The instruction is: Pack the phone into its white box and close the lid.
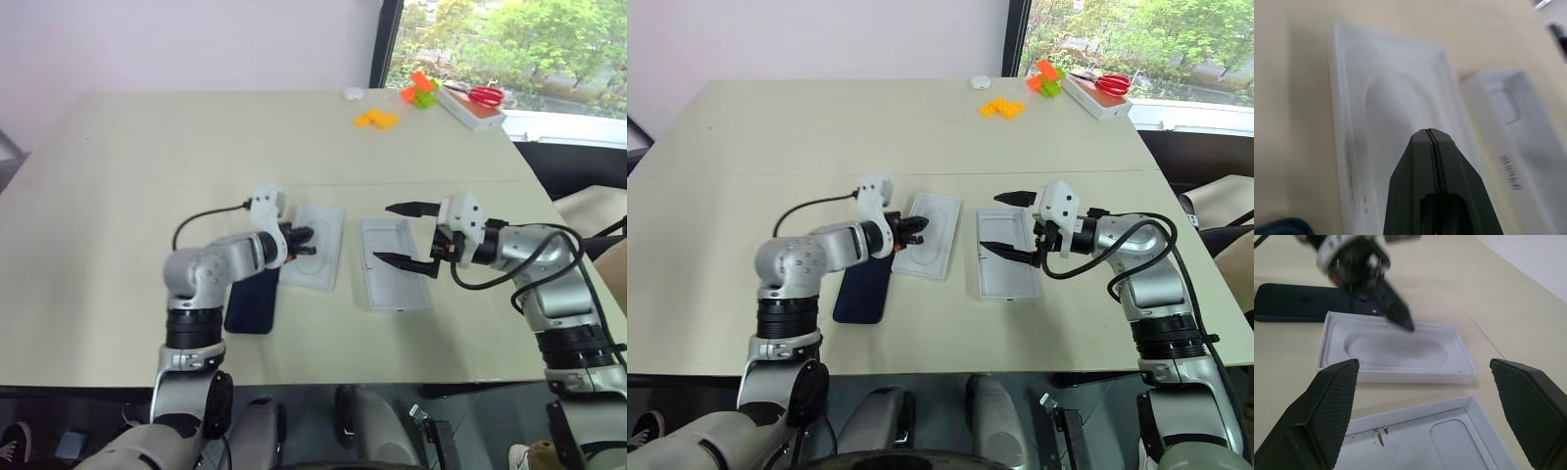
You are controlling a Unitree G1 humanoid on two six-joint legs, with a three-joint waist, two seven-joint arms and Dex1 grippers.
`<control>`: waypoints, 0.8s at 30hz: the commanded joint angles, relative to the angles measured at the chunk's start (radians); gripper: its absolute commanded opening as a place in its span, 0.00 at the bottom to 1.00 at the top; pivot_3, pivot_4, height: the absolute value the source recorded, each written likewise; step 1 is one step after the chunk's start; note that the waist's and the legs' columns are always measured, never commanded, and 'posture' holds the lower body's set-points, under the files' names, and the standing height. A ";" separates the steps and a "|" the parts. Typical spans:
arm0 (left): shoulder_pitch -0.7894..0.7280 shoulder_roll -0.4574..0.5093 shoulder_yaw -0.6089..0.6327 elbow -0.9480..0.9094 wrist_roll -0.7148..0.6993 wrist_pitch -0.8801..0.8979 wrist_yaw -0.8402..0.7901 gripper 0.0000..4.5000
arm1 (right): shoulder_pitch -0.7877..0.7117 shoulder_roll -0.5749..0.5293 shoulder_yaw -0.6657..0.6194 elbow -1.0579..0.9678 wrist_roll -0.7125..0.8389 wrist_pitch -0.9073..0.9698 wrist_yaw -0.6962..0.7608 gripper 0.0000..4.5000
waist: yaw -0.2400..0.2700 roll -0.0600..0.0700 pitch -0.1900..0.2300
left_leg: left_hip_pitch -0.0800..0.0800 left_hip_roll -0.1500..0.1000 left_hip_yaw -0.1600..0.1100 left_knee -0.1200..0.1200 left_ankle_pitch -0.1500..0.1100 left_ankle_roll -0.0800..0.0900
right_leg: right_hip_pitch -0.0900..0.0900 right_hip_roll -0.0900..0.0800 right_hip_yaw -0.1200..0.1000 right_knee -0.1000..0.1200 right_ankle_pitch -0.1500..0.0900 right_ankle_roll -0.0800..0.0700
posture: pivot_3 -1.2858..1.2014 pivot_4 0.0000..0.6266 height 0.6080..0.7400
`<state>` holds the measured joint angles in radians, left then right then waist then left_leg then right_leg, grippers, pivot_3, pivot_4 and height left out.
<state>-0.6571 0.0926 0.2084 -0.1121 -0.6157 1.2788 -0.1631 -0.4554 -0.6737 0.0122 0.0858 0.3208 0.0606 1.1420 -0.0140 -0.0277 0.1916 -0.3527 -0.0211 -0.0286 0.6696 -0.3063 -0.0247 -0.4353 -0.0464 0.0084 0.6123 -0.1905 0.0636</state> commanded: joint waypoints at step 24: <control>0.266 0.756 0.315 0.128 -0.589 0.336 -0.274 1.00 | -0.013 0.104 0.154 -0.200 -0.147 -0.158 -0.081 0.62 | -0.006 0.000 0.000 | -0.003 0.001 0.000 -0.002 0.000 0.000 | -0.007 -0.001 0.001 0.002 0.000 0.000 | 0.52 0.24 1.00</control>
<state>-0.4102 0.8034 0.5360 0.0258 -1.1392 1.6063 -0.4118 -0.4687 -0.5800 0.1411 -0.0602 0.2195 -0.0244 1.0779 -0.0200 -0.0275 0.1920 -0.3562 -0.0201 -0.0286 0.6674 -0.3063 -0.0251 -0.4427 -0.0472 0.0091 0.6137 -0.1907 0.0631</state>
